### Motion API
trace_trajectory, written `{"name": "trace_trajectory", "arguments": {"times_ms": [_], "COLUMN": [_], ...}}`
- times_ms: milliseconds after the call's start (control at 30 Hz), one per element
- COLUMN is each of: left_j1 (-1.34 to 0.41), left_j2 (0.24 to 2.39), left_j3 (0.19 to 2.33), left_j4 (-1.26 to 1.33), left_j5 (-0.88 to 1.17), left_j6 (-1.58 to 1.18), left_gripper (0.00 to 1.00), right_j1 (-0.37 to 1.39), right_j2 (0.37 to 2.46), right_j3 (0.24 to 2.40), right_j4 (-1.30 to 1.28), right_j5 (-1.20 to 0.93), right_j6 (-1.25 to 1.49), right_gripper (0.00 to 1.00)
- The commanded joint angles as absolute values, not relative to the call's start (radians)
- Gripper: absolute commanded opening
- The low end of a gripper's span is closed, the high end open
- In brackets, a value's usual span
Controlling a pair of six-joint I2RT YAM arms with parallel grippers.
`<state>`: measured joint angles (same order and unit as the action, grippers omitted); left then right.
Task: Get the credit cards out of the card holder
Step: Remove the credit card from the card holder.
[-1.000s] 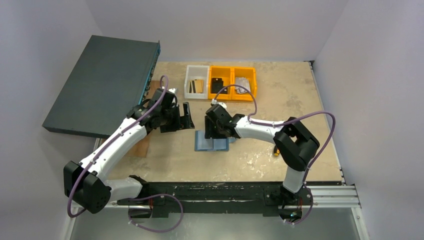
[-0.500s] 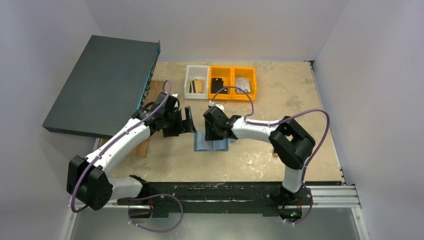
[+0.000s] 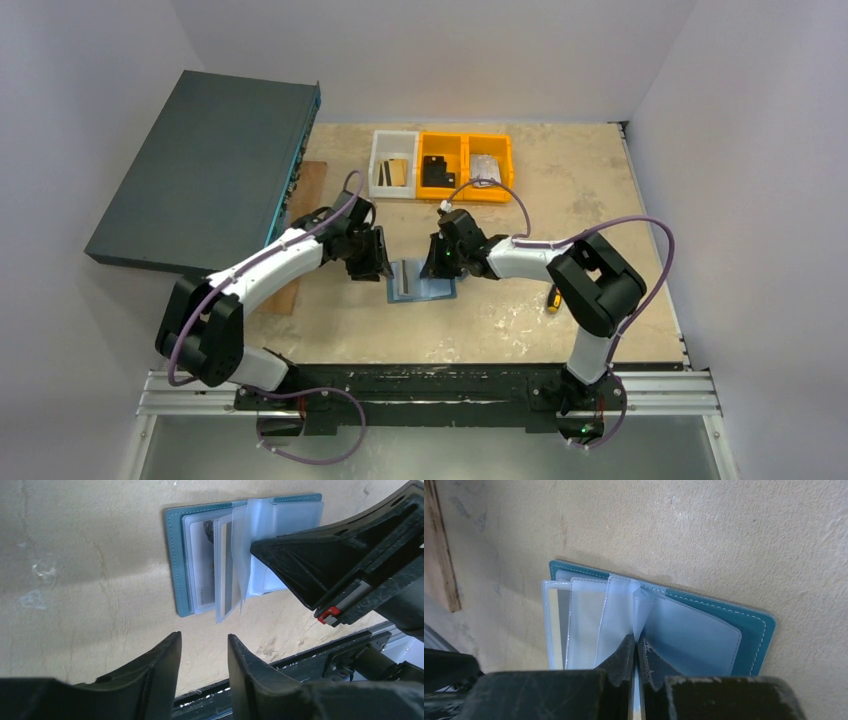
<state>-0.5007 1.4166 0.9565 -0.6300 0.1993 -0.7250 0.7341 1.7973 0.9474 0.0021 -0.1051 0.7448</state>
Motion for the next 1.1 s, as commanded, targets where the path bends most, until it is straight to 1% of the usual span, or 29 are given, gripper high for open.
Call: {"name": "trace_trajectory", "arguments": {"times_ms": [0,33,100,500,700,1067], "left_j1": [-0.524,-0.526,-0.537,-0.57,-0.581,-0.583], "left_j2": [1.482,1.495,1.516,1.616,1.646,1.707], "left_j3": [1.003,1.01,1.028,1.084,1.066,1.053], "left_j4": [-0.573,-0.569,-0.566,-0.544,-0.471,-0.428], "left_j5": [0.227,0.229,0.226,0.235,0.272,0.289], "left_j6": [-0.756,-0.759,-0.761,-0.764,-0.756,-0.763], "left_gripper": [0.31,0.27,0.24,0.17,0.2,0.21], "right_j1": [0.707,0.704,0.7,0.694,0.693,0.693], "right_j2": [1.808,1.81,1.814,1.819,1.821,1.816], "right_j3": [0.896,0.897,0.895,0.871,0.86,0.875], "right_j4": [0.047,0.048,0.052,0.08,0.088,0.08], "right_j5": [-0.163,-0.167,-0.175,-0.201,-0.204,-0.209], "right_j6": [0.72,0.716,0.709,0.702,0.704,0.706], "right_gripper": [0.0,0.0,0.0,0.0,0.0,0.0]}}
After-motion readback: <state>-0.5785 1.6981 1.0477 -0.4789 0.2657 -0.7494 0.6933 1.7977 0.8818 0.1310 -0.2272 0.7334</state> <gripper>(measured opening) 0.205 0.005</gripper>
